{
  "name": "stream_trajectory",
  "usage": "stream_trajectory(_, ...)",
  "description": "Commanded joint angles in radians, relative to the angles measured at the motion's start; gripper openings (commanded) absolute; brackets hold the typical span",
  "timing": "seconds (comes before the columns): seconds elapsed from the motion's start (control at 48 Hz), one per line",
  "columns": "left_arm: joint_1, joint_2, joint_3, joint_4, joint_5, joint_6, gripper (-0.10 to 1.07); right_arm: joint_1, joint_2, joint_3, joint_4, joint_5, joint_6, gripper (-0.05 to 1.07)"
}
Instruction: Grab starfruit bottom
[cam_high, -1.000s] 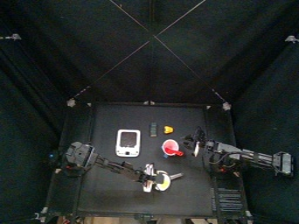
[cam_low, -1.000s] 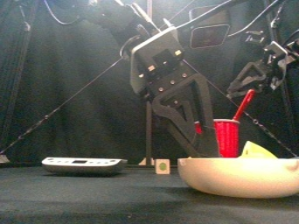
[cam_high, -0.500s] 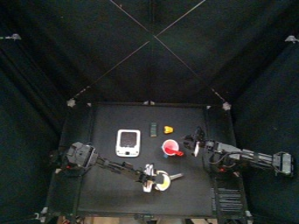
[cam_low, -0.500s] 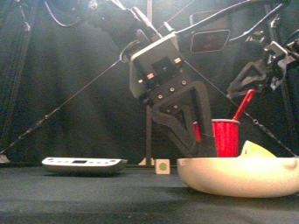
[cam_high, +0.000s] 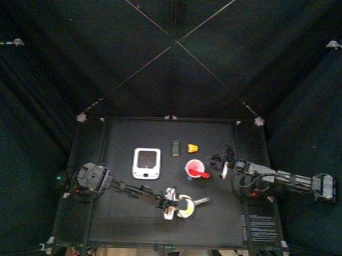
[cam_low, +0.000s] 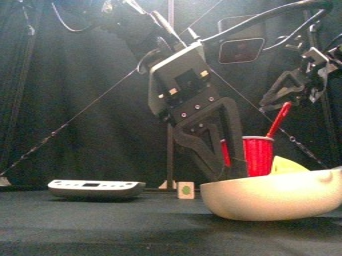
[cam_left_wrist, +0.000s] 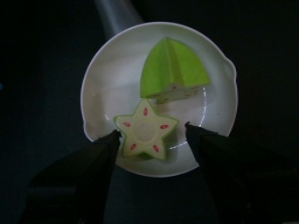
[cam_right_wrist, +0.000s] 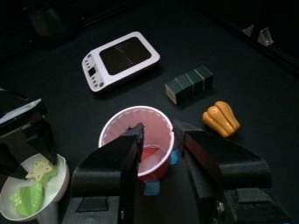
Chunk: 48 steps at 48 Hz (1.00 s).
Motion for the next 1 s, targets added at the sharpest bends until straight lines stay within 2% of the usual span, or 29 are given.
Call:
stream_trajectory(0.0,0.002,-0.009,-0.017,-0.002,-0.003,-0.002,0.89,-0.002,0.006,-0.009,0.0,-0.011,0.0,0.74)
stream_trajectory(0.312,0.003,-0.025,-0.017,0.0,-0.003,-0.003,0.76,-0.002,0.008,-0.009,0.0,-0.011,0.0,0.74)
stream_trajectory(0.812,0.003,-0.16,0.005,0.06,-0.003,-0.005,0.76,0.0,-0.006,-0.031,0.0,-0.021,-0.002,0.74)
stream_trajectory(0.979,0.003,-0.222,0.026,0.132,-0.005,-0.008,0.76,0.006,-0.012,-0.043,0.006,-0.037,0.002,0.74)
